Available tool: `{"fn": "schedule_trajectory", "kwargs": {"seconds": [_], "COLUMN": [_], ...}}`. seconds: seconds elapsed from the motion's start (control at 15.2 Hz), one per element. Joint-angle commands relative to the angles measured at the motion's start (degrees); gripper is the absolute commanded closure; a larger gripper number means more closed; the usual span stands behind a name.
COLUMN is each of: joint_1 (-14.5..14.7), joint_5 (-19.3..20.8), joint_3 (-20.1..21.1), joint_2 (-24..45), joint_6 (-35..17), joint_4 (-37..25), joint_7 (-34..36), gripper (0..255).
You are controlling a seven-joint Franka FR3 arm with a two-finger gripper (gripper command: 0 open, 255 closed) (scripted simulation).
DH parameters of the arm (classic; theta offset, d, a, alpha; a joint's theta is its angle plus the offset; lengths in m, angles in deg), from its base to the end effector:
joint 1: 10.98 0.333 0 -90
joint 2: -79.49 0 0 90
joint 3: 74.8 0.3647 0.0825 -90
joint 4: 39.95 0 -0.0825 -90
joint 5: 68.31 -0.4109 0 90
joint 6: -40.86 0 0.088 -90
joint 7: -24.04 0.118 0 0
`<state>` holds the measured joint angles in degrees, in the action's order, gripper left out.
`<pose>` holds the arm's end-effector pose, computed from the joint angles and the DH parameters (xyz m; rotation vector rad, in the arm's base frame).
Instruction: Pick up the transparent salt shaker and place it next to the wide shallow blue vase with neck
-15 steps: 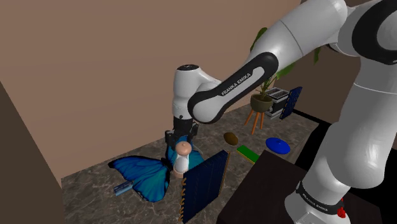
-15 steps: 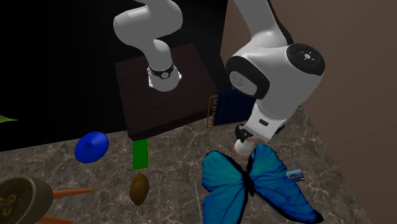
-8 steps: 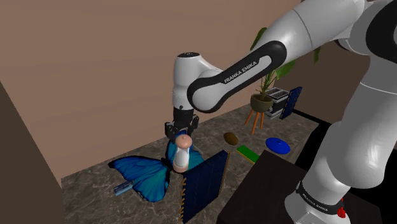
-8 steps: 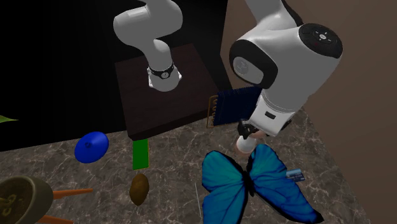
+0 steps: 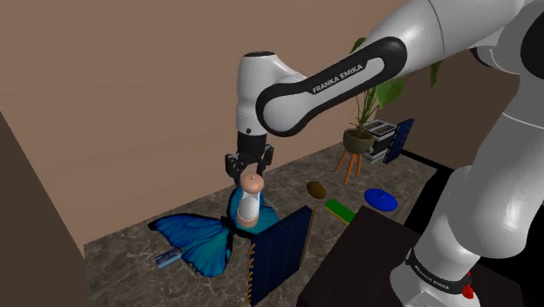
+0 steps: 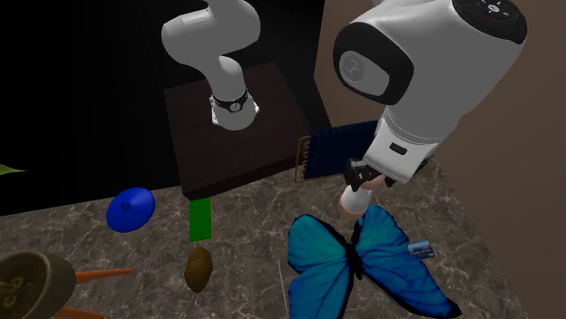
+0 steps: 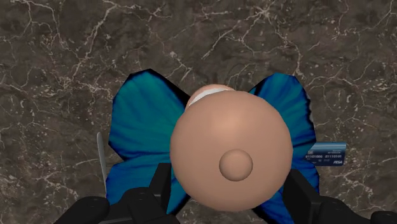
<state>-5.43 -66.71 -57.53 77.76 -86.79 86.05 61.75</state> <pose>0.5093 0.2139 0.4235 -3.1150 0.3809 -0.1030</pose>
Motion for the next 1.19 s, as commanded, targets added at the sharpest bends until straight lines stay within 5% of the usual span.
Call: {"fn": "schedule_trajectory", "kwargs": {"seconds": [0.0,1.12], "joint_1": [0.0,-0.6], "joint_5": [-0.3,-2.1], "joint_3": [-0.1,-1.2], "joint_2": [-0.8,-6.1], "joint_6": [1.5,13.2], "joint_4": [-0.7,-7.4], "joint_7": [-0.3,-3.1], "gripper": [255,255]}}
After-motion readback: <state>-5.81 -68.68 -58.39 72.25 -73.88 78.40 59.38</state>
